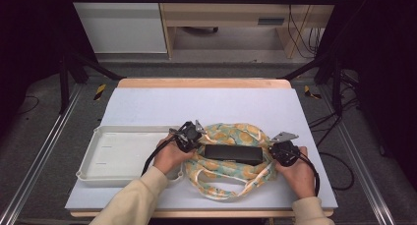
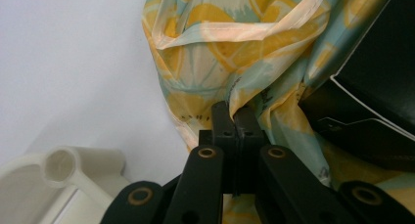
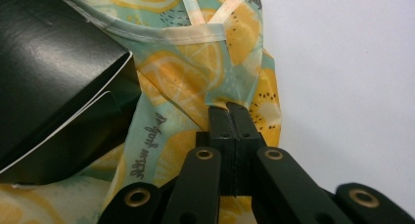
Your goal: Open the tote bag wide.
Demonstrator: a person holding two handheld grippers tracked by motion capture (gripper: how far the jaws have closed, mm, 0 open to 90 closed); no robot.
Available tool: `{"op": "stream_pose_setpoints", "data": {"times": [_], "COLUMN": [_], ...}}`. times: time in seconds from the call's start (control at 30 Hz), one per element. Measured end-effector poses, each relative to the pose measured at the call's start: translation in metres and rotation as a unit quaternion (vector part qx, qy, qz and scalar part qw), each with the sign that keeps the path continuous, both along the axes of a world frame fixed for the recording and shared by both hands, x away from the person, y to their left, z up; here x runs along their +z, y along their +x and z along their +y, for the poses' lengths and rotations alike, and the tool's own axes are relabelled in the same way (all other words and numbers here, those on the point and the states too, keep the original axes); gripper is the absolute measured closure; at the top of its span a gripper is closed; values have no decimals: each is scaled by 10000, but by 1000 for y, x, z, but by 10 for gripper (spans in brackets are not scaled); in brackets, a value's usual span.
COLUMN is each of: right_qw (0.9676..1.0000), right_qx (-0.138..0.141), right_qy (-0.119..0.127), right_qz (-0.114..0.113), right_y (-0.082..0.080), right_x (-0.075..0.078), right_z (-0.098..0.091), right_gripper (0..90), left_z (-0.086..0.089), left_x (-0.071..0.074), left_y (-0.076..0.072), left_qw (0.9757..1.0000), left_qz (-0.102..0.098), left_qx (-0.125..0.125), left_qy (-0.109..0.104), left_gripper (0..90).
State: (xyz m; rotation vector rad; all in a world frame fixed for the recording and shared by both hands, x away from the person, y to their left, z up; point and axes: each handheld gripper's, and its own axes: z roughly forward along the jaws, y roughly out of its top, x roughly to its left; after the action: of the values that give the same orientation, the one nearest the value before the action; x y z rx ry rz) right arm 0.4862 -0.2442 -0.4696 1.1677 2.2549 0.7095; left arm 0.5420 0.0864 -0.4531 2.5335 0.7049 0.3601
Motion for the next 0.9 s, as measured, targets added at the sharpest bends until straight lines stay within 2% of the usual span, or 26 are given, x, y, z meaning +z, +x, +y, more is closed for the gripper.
{"op": "stream_pose_setpoints", "data": {"times": [0.13,0.27,0.37,0.5,0.6,0.7,0.9], "right_qw": [9999,9992,9981,9952,9938,9929,9894], "right_qx": [-12,-62,-148,-261,-283,-282,-249], "right_qy": [64,126,221,401,482,481,669], "right_qz": [-100,-370,-558,-858,-966,-1053,-1264], "right_y": [-2,-9,-16,-24,-30,-34,-45], "right_x": [0,7,14,26,32,35,46], "right_z": [-2,-3,-5,-6,-4,-3,1], "right_gripper": [871,751,640,508,441,408,390], "left_z": [3,7,9,16,20,20,22], "left_x": [1,12,21,36,42,49,63], "left_y": [-2,-10,-16,-25,-30,-35,-51], "left_qw": [9999,9986,9966,9940,9923,9897,9853], "left_qz": [-83,-361,-650,-835,-917,-978,-1160], "left_qx": [61,101,166,114,112,87,-52], "left_qy": [-135,-361,-476,-703,-830,-1041,-1249], "left_gripper": [881,809,748,695,672,661,650]}}
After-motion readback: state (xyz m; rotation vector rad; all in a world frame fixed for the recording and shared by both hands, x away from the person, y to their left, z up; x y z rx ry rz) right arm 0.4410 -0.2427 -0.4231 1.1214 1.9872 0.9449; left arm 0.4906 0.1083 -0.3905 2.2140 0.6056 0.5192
